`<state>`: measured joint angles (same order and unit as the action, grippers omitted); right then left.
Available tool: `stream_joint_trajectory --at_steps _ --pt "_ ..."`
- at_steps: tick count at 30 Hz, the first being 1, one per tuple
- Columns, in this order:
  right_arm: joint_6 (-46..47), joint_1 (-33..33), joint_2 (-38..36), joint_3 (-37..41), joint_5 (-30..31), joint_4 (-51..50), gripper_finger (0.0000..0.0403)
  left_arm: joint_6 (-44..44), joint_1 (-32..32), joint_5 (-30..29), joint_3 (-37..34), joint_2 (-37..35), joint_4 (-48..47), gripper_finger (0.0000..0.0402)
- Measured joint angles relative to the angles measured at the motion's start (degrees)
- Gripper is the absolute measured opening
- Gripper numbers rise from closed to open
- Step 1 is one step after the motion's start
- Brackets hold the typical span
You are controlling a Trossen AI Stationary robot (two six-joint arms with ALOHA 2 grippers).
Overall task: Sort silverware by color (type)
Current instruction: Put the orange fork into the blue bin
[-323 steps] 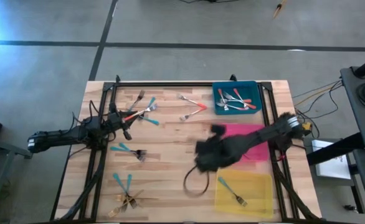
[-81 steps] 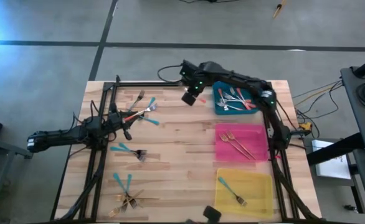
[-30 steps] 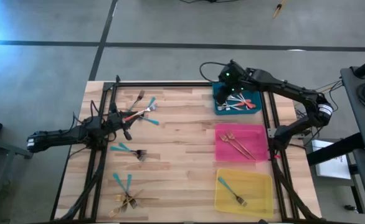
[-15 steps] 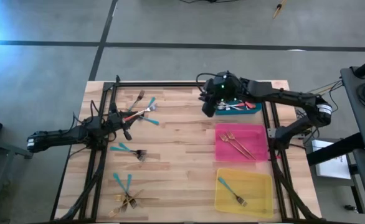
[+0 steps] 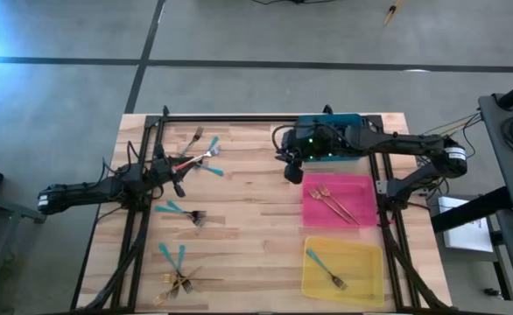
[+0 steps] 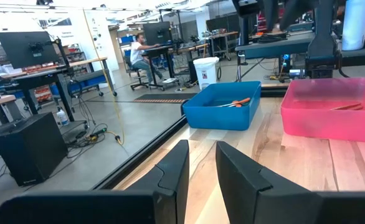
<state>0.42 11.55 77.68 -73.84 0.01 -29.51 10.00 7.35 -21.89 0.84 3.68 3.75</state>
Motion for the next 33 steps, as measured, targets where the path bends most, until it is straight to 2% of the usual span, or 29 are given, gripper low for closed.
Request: stream_joint_trajectory --at_steps 17,24,33 --pt "4.5 0.1 -8.6 -0.3 1.6 -7.4 0.0073 0.0 0.0 0.0 0.0 0.0 0.0 0.0064" --pt "4.6 0.1 -9.5 0.2 1.7 -10.9 0.0073 0.0 0.0 0.0 0.0 0.0 0.0 0.0064" --pt "5.5 0.1 -10.4 10.4 1.7 -11.7 0.0073 0.0 0.0 0.0 0.0 0.0 0.0 0.0064"
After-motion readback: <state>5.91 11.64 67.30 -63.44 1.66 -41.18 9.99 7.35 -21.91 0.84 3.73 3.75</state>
